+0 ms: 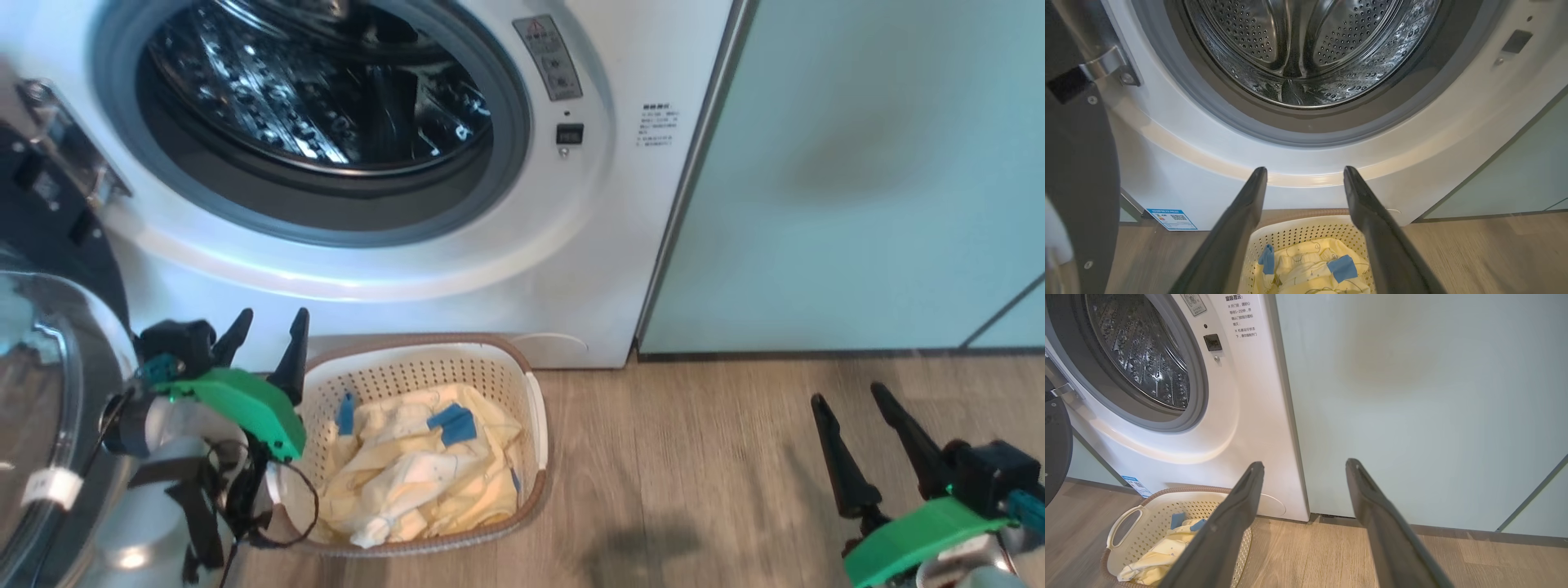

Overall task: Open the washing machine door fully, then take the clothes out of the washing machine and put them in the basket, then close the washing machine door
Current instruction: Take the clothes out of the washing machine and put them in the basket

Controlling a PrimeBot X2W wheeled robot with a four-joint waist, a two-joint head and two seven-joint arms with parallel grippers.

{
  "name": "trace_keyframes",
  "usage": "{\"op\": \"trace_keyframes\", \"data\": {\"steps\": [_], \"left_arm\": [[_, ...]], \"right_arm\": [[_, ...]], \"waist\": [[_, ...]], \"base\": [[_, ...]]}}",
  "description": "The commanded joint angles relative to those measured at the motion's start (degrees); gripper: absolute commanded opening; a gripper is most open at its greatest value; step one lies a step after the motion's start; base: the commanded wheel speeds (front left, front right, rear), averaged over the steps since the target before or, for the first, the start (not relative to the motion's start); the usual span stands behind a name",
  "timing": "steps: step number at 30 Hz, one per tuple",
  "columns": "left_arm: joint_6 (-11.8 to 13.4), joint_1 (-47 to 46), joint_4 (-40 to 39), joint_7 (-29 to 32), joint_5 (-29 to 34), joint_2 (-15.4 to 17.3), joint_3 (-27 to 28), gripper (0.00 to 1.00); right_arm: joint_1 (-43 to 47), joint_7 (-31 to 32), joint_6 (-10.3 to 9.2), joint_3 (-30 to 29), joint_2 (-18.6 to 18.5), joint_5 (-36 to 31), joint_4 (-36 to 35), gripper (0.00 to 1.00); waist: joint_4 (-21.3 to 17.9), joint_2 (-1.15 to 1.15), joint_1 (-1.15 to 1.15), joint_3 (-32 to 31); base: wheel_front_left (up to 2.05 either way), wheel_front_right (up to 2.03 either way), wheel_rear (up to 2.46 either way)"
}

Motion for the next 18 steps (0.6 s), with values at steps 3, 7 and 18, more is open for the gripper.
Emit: {"op": "trace_keyframes", "data": {"steps": [3,7,18], "left_arm": [[0.81,0.55,-4.29,-0.59,0.94,2.47,3.49,1.00],[1.89,4.37,-8.78,-0.60,1.91,2.84,5.57,1.00],[4.71,13.94,-17.46,-0.60,2.10,3.20,9.82,1.00]], "right_arm": [[-0.04,-0.56,0.25,0.45,-1.37,-0.29,-1.79,1.00],[0.84,-0.56,0.25,0.18,-1.44,-0.49,-2.03,1.00],[3.18,-0.56,0.25,-0.19,-1.40,-0.80,-2.42,1.00]], "waist": [[0.97,0.00,0.01,-1.62],[1.62,0.00,0.01,-3.28],[3.56,0.00,0.01,-6.94]], "base": [[0.00,0.00,0.00],[0.00,0.00,0.00],[0.00,0.00,0.00]]}}
